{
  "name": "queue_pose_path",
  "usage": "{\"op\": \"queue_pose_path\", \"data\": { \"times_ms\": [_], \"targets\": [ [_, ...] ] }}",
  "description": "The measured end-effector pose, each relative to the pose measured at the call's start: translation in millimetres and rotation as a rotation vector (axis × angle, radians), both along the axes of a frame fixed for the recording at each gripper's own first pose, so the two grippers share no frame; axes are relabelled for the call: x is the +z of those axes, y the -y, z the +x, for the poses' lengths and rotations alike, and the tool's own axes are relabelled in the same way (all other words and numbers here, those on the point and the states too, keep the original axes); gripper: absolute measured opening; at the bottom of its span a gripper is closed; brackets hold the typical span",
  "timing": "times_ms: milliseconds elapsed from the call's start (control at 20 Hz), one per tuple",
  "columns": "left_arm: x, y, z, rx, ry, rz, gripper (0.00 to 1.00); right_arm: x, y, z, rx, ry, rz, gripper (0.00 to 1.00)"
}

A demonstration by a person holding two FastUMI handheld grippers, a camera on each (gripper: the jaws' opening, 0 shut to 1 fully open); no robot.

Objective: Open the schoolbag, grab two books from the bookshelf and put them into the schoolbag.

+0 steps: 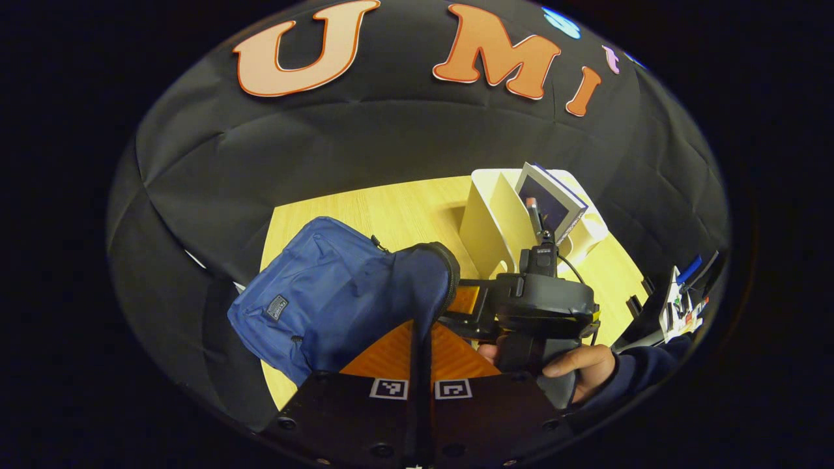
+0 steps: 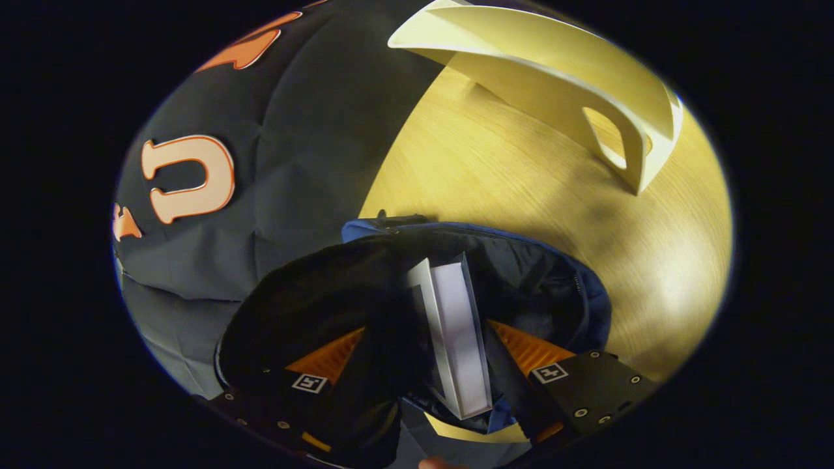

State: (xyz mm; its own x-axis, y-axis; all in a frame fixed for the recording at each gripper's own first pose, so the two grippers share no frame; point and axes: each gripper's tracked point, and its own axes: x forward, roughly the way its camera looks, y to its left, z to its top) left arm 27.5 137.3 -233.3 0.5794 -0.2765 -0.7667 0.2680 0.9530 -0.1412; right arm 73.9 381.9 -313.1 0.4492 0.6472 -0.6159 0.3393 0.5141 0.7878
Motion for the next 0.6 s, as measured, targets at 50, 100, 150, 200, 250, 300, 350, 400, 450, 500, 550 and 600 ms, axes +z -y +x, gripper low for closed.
{"op": "queue_pose_path", "data": {
  "times_ms": [50, 100, 150, 200, 250, 300, 350, 400, 450, 500, 550, 600],
  "targets": [
    [-2.7, -0.4, 0.0, 0.003, -0.005, -0.005, 0.01, -1.3, 0.4, -2.4, 0.008, -0.018, -0.001, 0.98],
    [-3.0, -0.5, -0.7, 0.005, -0.006, -0.008, 0.01, -2.3, 4.0, -3.1, 0.009, -0.013, -0.015, 0.99],
    [-2.7, -0.8, -1.4, 0.007, -0.005, -0.012, 0.01, 2.0, 9.4, -2.7, 0.007, 0.000, -0.022, 0.99],
    [-2.2, -0.8, -1.8, 0.006, -0.005, -0.014, 0.01, 13.3, 16.7, -3.9, 0.008, 0.013, -0.021, 0.98],
    [-3.0, -1.3, -2.3, 0.011, -0.007, -0.017, 0.01, 23.2, 22.9, -4.2, 0.014, 0.023, -0.020, 0.97],
    [-5.6, -2.0, -2.6, 0.012, -0.012, -0.023, 0.01, 40.0, 32.6, -6.2, 0.016, 0.042, -0.024, 0.97],
    [-6.7, -0.9, -2.0, 0.014, -0.011, -0.027, 0.01, 53.9, 43.5, -5.3, 0.012, 0.072, -0.033, 0.97],
    [-7.4, 0.1, -3.0, 0.011, -0.014, -0.029, 0.01, 68.6, 56.1, -6.2, 0.012, 0.109, -0.061, 0.97],
    [-6.9, 0.2, -2.9, 0.012, -0.008, -0.028, 0.01, 82.1, 71.3, -5.2, 0.016, 0.158, -0.104, 0.97],
    [-9.5, 1.3, -2.3, 0.009, -0.011, -0.027, 0.01, 91.8, 90.7, -5.9, 0.031, 0.197, -0.175, 0.96],
    [-9.4, 1.8, -3.5, 0.005, -0.009, -0.025, 0.01, 101.0, 111.0, -4.7, 0.047, 0.242, -0.252, 0.97],
    [-11.2, 4.2, -3.3, 0.000, -0.012, -0.023, 0.01, 110.6, 135.8, -4.3, 0.065, 0.277, -0.340, 0.96]
  ]
}}
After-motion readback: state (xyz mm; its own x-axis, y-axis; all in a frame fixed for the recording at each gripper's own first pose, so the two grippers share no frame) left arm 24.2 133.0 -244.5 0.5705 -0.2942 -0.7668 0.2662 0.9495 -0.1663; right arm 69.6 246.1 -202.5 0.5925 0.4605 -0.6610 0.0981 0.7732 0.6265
